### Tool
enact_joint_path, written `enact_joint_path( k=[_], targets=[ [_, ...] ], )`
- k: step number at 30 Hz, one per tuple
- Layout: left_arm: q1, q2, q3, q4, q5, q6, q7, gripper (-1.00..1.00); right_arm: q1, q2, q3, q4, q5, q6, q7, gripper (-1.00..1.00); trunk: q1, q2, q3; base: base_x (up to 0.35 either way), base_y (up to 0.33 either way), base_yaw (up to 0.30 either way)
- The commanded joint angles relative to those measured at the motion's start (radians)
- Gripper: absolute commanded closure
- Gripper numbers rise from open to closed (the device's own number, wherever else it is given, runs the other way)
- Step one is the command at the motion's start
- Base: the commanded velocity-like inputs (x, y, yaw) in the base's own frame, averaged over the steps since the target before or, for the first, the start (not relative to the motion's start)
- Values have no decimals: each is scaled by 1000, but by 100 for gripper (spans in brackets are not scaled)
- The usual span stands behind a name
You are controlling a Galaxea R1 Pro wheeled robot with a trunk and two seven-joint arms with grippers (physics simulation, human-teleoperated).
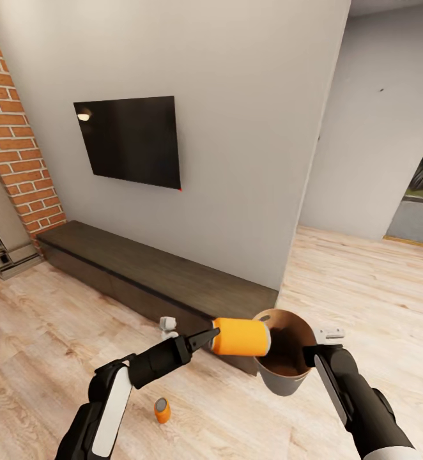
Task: Put the three can of soda from the living room inside the tash can in the kitchen.
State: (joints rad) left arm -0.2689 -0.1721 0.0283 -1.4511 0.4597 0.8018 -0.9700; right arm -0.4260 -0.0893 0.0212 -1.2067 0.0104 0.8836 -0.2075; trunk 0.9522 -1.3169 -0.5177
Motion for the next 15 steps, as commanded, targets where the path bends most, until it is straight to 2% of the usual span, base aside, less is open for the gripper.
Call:
enact_joint_path(
  k=[1, 4, 9, 12, 15],
  targets=[
    [0, -1, -1, 4, 1, 0, 0, 100, 0, 0, 0, -1, -6, -2, 2, 100, 0, 0, 0, 0, 0, 0],
    [0, -2, -16, 19, -1, -2, 9, 100, 0, 2, 0, -1, -7, -2, 1, 100, 0, 0, 0, 0, 0, 0],
    [0, -2, -31, 23, -2, -4, 84, 100, 0, 3, 0, -2, -7, -2, 1, 100, 0, 0, 0, 0, 0, 0],
    [-1, -2, -33, 25, -2, -4, 97, 100, 0, 4, 0, -2, -7, -2, 0, 100, 0, 0, 0, 0, 0, 0],
    [-1, -2, -41, 44, -3, -5, 109, 100, 0, 16, 0, -3, -7, -1, 0, 100, 0, 0, 0, 0, 0, 0]
  ],
)
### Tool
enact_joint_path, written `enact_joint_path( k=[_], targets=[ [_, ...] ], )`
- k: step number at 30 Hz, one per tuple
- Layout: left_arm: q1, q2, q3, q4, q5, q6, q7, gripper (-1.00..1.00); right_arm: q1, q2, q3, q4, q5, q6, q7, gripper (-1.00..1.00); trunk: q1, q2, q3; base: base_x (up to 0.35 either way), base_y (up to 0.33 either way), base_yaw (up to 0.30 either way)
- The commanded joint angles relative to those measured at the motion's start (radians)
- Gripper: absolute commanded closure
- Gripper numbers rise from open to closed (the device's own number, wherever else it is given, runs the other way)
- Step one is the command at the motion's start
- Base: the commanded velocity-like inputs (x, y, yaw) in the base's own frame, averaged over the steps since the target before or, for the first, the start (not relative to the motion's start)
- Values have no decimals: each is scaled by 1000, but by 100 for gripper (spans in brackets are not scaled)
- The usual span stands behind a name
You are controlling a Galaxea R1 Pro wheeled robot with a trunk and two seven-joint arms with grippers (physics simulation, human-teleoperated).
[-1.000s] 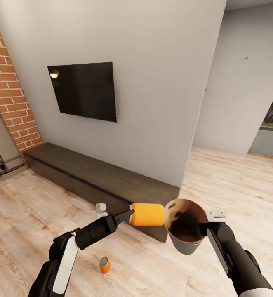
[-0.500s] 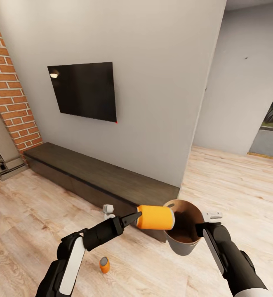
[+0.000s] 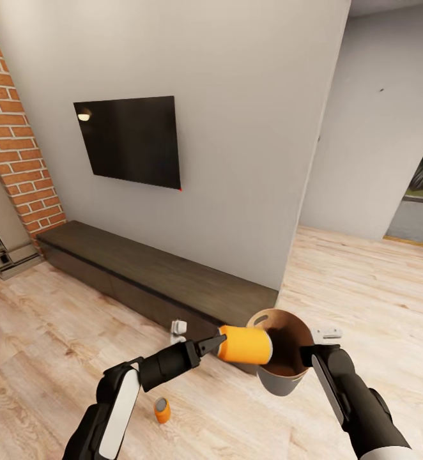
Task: Put the three can of soda from the living room inside the tash can in the kitchen.
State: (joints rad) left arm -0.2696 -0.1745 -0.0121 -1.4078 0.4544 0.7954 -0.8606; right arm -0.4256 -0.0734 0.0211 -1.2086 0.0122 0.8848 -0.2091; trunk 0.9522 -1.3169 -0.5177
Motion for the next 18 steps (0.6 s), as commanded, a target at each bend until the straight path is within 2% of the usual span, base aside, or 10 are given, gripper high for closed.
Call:
enact_joint_path(
  k=[1, 6, 11, 12, 13, 18],
  targets=[
    [0, 0, -1, 2, 2, 1, 1, 100, 0, 3, 0, -1, -9, -2, 2, 100, 0, 0, 0, 0, 0, 0],
    [1, 0, -5, 9, 2, 0, 18, 100, 1, 13, 0, -2, -9, -1, 2, 100, 0, 0, 0, 0, 0, 0],
    [0, 0, -11, 10, 3, -1, 86, 100, 11, 24, 13, -5, -9, -1, 1, 100, 0, 0, 0, 0, 0, 0],
    [0, 0, -12, 10, 4, -1, 96, 100, 12, 28, 35, -5, -9, -1, -3, 100, 0, 0, 0, 0, 0, 0],
    [0, 0, -15, 9, 5, -1, 107, 100, 13, 32, 92, -6, -9, -1, -35, 100, 0, 0, 0, 0, 0, 0],
    [0, 0, -16, 8, 6, -1, 114, 100, 16, 35, 130, -6, -13, -1, -92, 100, 0, 0, 0, 0, 0, 0]
  ],
)
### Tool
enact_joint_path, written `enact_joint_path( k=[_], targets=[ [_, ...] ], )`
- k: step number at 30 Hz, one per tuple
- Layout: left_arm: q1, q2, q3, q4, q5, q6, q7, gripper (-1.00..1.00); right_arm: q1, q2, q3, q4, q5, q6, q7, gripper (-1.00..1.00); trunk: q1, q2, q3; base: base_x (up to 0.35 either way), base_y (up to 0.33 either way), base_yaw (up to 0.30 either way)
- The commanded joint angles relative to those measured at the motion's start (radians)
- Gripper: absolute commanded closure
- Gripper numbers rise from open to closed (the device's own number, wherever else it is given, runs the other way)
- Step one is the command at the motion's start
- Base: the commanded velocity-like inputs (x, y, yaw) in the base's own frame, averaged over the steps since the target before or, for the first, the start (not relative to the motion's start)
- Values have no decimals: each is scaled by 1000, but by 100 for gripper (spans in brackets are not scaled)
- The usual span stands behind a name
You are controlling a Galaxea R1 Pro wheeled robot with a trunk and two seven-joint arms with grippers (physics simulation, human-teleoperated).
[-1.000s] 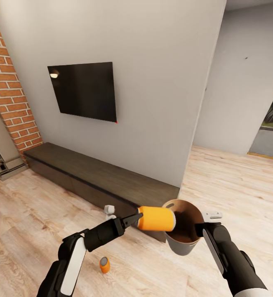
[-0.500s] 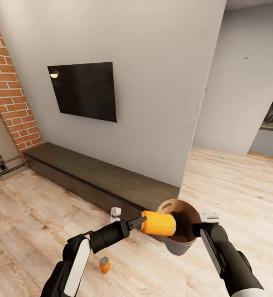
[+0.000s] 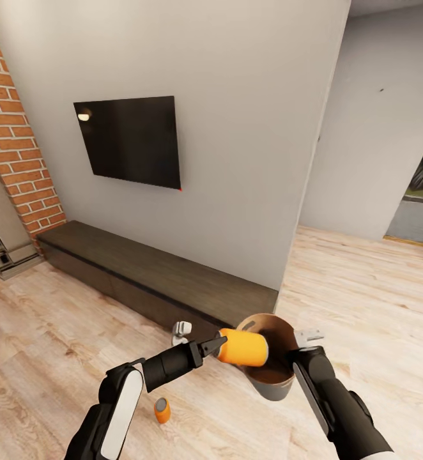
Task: Put the three can of soda from the living room inside the tash can in the kitchen.
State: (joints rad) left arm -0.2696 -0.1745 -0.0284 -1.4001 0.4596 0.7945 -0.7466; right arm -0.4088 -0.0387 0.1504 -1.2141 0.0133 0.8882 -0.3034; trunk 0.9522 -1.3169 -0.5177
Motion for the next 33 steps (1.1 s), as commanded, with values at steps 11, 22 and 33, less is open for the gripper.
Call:
enact_joint_path(
  k=[11, 22, 33],
  targets=[
    [0, 0, -1, 1, -3, -1, 3, 100, 11, 17, 15, -1, -17, -5, -22, 100, 0, 0, 0, 0, 0, 0],
    [0, 0, -2, 30, -2, -29, 155, 100, 13, 39, 16, -1, -12, -5, -23, 100, 0, 0, 0, 0, 0, 0],
    [0, 0, -14, 47, -4, -74, 191, 100, 13, 40, 17, 0, -12, -5, -23, 100, 0, 0, 0, 0, 0, 0]
  ],
)
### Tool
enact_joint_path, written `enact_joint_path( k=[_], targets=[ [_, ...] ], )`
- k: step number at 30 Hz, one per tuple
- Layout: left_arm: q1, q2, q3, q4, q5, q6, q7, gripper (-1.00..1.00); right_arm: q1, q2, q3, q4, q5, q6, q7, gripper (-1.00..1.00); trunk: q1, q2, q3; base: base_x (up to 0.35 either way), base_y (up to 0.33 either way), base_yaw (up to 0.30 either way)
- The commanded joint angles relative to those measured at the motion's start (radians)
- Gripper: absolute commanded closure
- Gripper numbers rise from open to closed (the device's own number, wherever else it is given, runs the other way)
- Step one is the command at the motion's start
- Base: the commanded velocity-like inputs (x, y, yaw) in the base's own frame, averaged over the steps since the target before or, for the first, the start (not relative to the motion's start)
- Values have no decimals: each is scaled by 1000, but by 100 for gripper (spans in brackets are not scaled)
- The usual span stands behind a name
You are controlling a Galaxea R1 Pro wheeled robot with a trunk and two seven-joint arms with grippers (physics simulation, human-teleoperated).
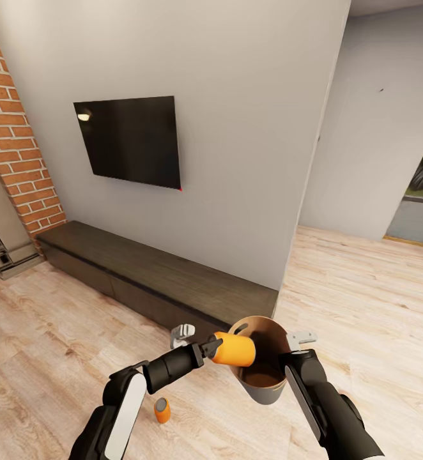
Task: Put the three can of soda from the living room inside the tash can in the kitchen.
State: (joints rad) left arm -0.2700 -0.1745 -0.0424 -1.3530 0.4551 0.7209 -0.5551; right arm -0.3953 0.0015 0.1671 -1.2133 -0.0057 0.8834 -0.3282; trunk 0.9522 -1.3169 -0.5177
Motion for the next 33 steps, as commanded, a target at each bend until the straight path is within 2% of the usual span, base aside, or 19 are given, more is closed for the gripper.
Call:
enact_joint_path(
  k=[1, 5, 8, 11, 21, 26, 33],
  targets=[
    [0, 0, 0, 1, 0, 0, 2, 100, 0, 0, 0, 0, 7, 0, 1, 100, 0, 0, 0, 0, 0, 0],
    [0, 0, -11, 1, 0, -1, 4, 100, 0, 0, 1, 0, 7, 0, 1, 100, 0, 0, 0, 0, 0, 0],
    [0, 0, -62, 1, 0, -2, 23, 100, 0, 1, 1, 0, 7, 0, 1, 100, 0, 0, 0, 0, 0, 0],
    [0, 0, -79, 2, 1, -3, 58, 100, 0, 2, 1, 1, 7, 0, 1, 100, 0, 0, 0, 0, 0, 0],
    [0, 0, -91, 0, 3, -4, 89, 100, 0, 12, 2, 3, 7, 0, 1, 100, 0, 0, 0, 0, 0, 0],
    [0, 0, -91, -1, 3, -6, 90, 100, 0, 15, 58, 4, 7, 0, -13, 100, 0, 0, 0, 0, 0, 0],
    [0, 0, -91, -4, 3, -6, 90, 100, 0, 16, 85, 5, 5, 0, -37, 100, 0, 0, 0, 0, 0, 0]
  ],
)
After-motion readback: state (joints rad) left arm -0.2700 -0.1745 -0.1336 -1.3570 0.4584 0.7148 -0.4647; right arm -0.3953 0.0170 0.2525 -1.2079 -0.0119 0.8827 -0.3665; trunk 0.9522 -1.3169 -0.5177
